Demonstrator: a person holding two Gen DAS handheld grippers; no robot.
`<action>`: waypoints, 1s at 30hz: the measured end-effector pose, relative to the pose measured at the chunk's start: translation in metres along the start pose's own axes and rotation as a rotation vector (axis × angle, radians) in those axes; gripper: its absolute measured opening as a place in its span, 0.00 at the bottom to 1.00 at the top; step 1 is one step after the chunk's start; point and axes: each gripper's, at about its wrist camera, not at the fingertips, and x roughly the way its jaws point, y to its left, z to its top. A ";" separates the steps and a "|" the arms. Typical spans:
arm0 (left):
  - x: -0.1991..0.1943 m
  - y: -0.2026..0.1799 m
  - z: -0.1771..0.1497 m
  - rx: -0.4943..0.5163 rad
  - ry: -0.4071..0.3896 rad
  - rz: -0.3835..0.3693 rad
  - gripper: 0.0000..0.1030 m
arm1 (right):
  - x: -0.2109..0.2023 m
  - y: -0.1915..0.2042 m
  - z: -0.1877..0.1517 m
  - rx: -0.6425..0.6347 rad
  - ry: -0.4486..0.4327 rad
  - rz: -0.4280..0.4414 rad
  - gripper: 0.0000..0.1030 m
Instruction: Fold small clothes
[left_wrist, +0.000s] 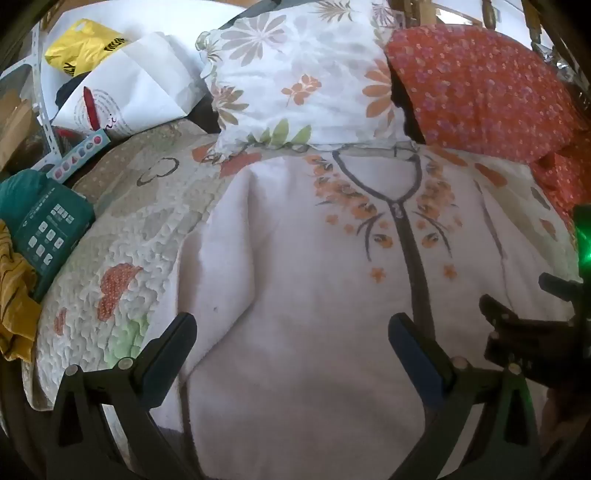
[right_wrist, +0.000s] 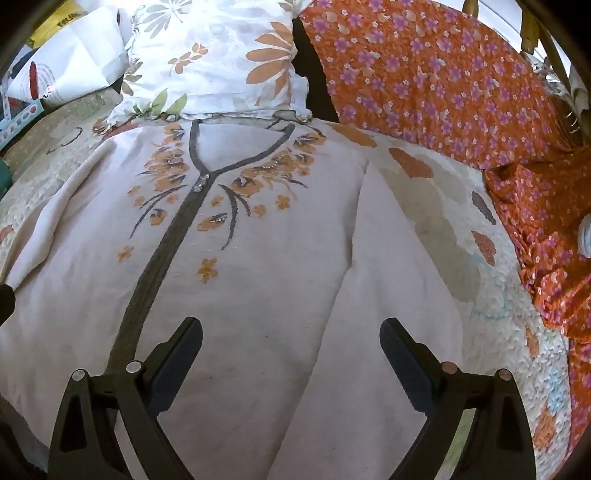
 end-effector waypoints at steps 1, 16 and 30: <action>-0.001 0.000 0.001 0.002 -0.008 0.009 1.00 | 0.000 0.001 0.000 -0.002 0.007 0.000 0.96; -0.027 0.038 0.031 -0.002 -0.224 0.246 1.00 | 0.002 0.005 -0.002 -0.011 0.013 0.006 0.96; -0.023 0.055 0.033 -0.031 -0.201 0.267 1.00 | -0.002 0.008 -0.002 0.013 -0.028 0.037 0.96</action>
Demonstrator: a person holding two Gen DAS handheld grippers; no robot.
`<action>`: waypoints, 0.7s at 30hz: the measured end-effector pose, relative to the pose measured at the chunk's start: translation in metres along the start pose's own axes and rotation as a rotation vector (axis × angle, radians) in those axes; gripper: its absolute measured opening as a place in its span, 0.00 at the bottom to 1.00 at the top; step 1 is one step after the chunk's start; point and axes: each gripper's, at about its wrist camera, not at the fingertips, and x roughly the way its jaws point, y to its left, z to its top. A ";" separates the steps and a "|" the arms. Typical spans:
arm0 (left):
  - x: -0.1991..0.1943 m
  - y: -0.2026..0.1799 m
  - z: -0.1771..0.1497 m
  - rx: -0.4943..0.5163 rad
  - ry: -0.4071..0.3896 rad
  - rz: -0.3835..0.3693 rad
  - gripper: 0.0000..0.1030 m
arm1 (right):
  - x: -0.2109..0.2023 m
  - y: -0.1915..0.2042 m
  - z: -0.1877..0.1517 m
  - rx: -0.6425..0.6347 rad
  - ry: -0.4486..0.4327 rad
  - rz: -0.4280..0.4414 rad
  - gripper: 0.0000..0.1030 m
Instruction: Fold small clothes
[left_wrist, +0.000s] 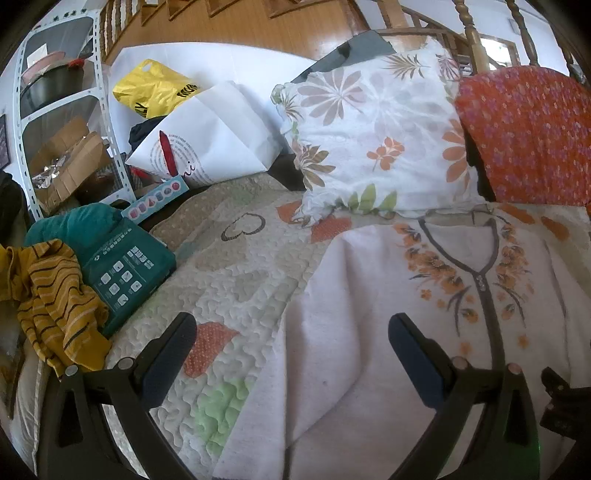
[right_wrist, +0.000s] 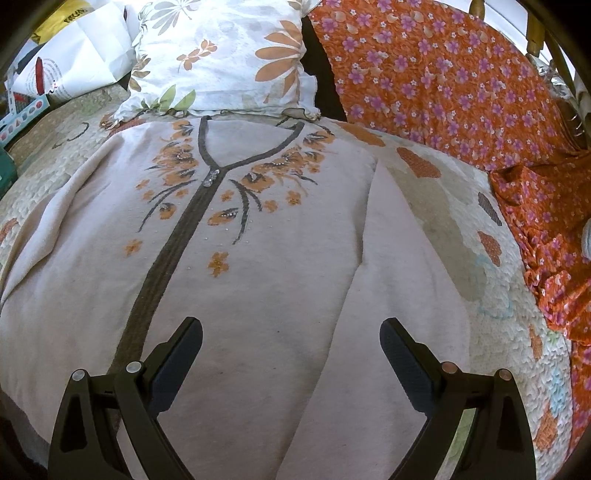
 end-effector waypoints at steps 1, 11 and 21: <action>0.000 0.000 0.000 0.000 0.000 -0.001 1.00 | 0.000 0.000 0.000 0.001 0.002 0.002 0.96; 0.011 -0.008 -0.005 0.006 0.079 -0.021 1.00 | 0.000 0.000 0.000 -0.004 0.009 0.001 0.96; 0.018 -0.023 -0.010 0.057 0.121 -0.040 1.00 | 0.002 0.001 -0.001 -0.032 0.041 -0.021 0.96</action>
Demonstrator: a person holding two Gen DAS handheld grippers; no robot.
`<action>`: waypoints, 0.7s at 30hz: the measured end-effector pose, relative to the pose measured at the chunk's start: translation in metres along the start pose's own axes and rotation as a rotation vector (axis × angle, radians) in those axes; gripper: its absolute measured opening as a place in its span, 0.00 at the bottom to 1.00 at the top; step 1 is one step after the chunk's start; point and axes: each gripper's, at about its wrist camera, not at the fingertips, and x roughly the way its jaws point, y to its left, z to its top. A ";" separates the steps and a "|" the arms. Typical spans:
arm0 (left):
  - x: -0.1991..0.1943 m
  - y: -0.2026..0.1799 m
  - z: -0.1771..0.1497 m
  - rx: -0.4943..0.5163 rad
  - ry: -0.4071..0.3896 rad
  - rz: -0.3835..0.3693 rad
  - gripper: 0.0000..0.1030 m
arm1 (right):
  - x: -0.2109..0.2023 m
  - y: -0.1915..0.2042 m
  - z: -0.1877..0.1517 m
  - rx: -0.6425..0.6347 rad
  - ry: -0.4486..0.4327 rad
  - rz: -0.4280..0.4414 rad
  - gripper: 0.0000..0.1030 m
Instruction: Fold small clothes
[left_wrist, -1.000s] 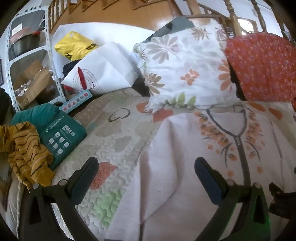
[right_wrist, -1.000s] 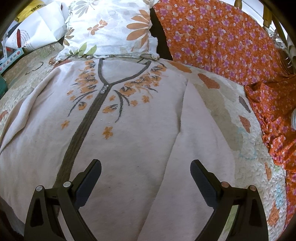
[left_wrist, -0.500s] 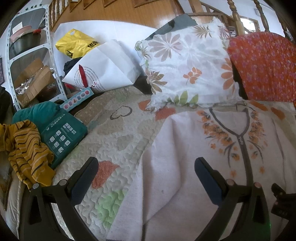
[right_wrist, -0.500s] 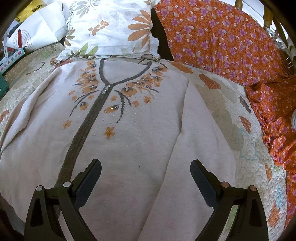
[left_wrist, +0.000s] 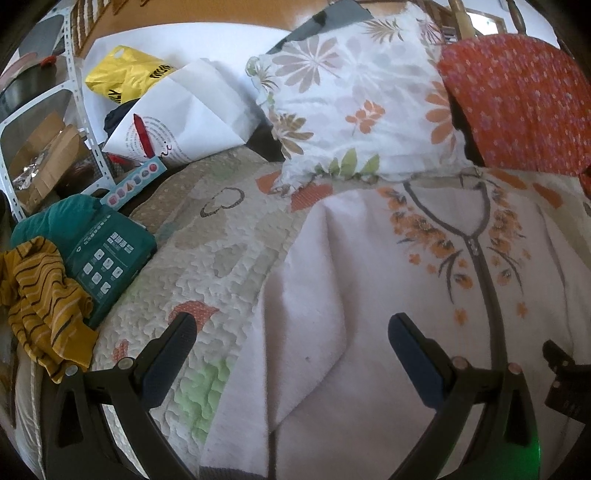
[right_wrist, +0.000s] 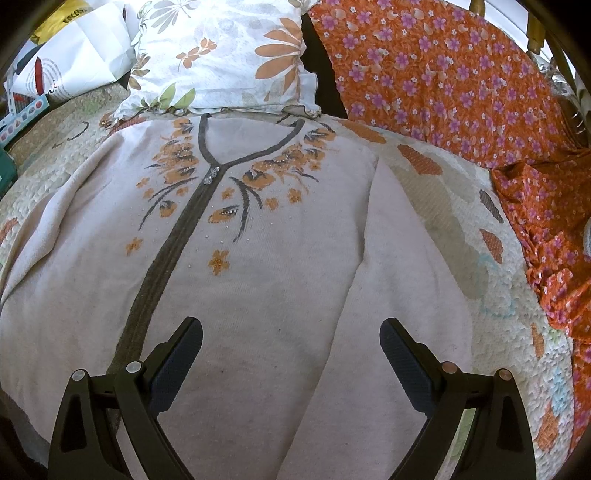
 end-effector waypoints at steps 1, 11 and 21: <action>0.001 -0.001 0.000 0.002 0.004 -0.003 1.00 | 0.001 -0.001 0.000 -0.005 0.010 -0.004 0.96; 0.007 0.001 -0.002 -0.009 0.036 -0.036 1.00 | 0.002 -0.004 0.001 -0.006 0.048 -0.005 0.96; 0.010 -0.003 -0.004 -0.006 0.048 -0.058 1.00 | 0.002 -0.005 0.001 -0.003 0.035 -0.003 0.96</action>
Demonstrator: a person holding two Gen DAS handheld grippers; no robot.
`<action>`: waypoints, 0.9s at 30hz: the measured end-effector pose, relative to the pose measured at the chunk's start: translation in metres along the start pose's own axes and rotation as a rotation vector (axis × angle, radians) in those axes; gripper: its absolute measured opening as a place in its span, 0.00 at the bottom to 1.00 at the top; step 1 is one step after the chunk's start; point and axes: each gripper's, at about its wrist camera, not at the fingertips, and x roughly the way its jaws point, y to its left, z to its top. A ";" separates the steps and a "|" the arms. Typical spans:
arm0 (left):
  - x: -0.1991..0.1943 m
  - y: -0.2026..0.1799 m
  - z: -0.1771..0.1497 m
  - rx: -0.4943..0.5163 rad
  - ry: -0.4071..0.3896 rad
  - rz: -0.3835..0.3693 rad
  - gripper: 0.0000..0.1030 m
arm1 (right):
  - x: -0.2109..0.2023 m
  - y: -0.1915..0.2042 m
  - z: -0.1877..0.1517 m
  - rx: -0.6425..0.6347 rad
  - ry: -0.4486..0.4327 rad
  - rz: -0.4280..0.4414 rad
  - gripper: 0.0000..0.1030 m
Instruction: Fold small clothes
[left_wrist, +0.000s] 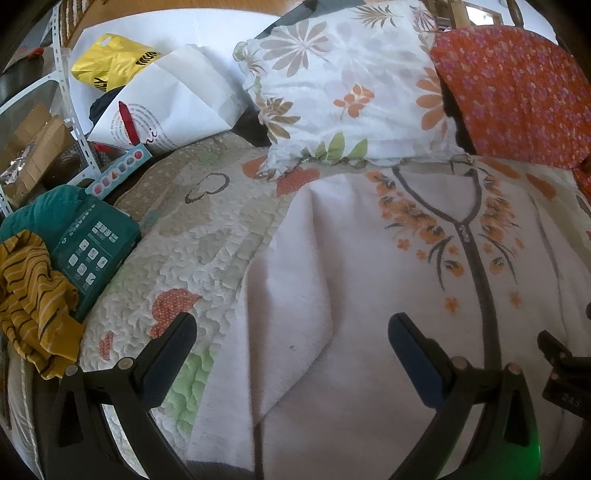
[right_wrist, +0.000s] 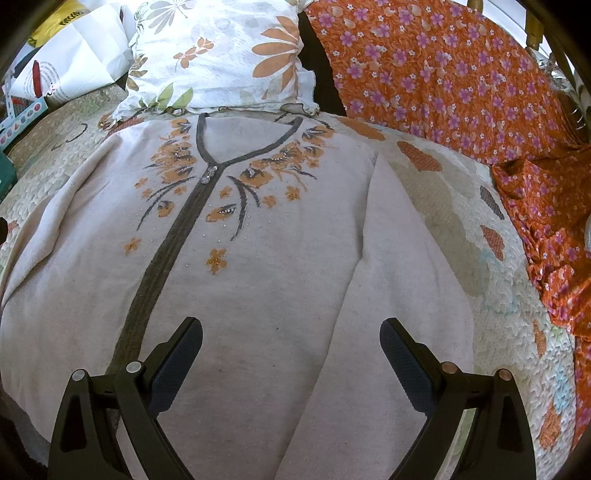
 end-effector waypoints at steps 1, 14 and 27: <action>0.000 0.000 0.000 0.000 0.003 -0.003 1.00 | 0.000 0.000 0.000 0.001 0.000 0.002 0.96; -0.006 0.013 0.006 -0.043 -0.058 0.045 1.00 | 0.000 -0.001 0.000 0.000 0.000 0.002 0.96; -0.007 0.016 0.007 -0.055 -0.063 0.046 1.00 | 0.000 -0.001 0.000 0.000 -0.005 0.003 0.96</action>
